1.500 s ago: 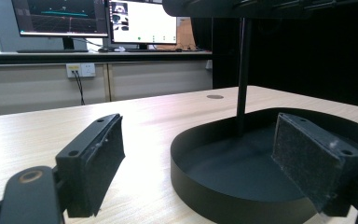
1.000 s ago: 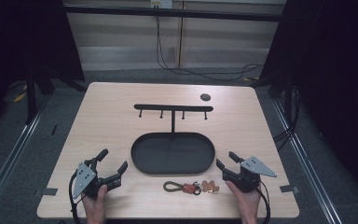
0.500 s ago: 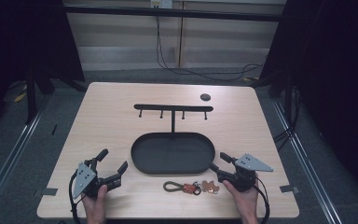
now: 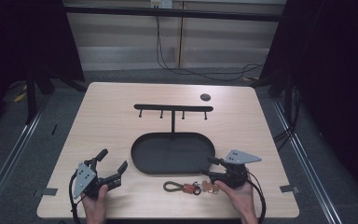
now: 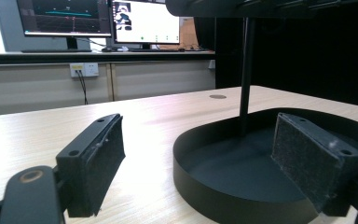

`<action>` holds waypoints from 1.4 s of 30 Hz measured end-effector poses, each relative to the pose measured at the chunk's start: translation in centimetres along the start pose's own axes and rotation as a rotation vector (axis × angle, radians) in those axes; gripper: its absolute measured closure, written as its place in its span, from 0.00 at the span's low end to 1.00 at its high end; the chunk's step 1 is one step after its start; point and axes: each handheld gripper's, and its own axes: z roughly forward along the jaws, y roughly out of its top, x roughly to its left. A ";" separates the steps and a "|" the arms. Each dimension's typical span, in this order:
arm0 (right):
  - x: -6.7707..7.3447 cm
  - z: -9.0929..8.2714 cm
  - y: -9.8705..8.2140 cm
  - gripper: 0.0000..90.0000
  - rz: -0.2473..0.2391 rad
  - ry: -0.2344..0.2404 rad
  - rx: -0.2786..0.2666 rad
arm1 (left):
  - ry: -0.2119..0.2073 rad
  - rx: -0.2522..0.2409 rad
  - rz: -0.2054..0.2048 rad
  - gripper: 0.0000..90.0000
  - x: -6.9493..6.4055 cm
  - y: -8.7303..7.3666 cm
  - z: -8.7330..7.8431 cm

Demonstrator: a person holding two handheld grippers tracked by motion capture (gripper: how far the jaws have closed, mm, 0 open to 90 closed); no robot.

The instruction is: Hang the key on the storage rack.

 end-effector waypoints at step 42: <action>4.2 7.7 4.7 0.84 -0.205 0.303 0.522 | -0.003 -0.001 0.002 0.19 0.0 0.0 0.0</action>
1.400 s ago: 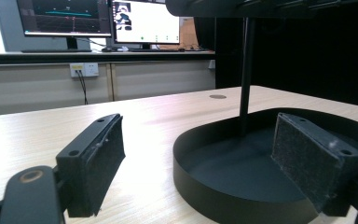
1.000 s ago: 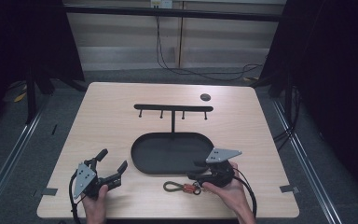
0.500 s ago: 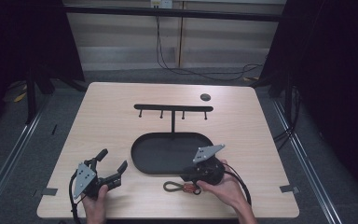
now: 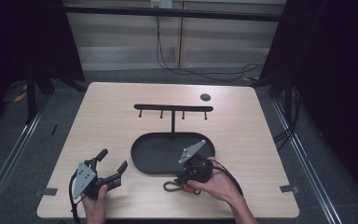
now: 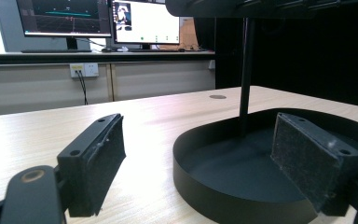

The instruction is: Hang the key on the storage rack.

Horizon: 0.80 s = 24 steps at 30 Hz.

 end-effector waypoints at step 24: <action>0.0 2.6 2.7 0.75 -0.013 0.016 0.268 | 0.001 0.000 0.001 0.19 0.0 0.0 0.0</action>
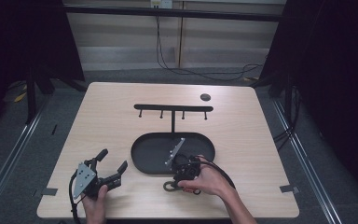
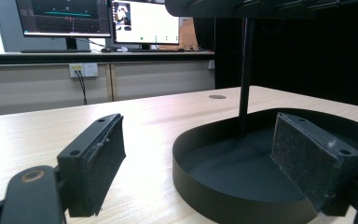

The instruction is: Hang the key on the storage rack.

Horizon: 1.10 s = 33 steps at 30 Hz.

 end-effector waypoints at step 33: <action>0.9 0.4 1.5 0.95 -0.080 -0.071 0.141 | -0.010 0.002 -0.003 0.19 0.0 0.0 0.0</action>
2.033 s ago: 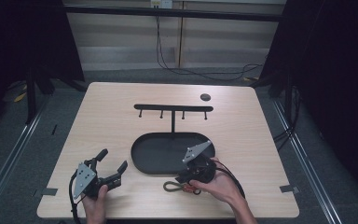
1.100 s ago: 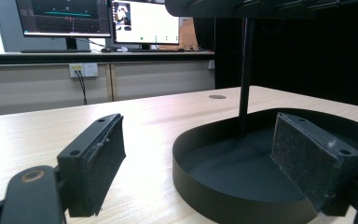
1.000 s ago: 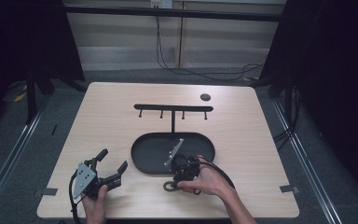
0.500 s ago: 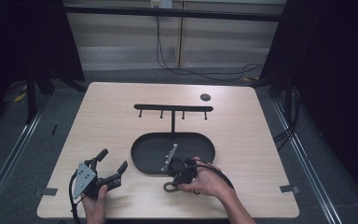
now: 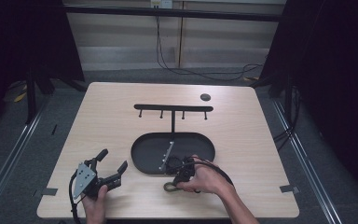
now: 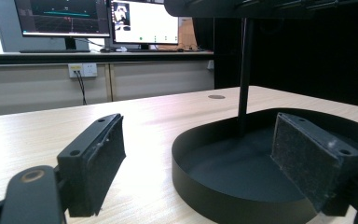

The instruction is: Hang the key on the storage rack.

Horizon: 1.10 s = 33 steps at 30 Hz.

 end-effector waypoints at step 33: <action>-1.9 -7.7 -0.5 0.95 0.158 0.002 -0.055 | -0.001 -0.002 0.002 0.19 0.0 0.0 0.0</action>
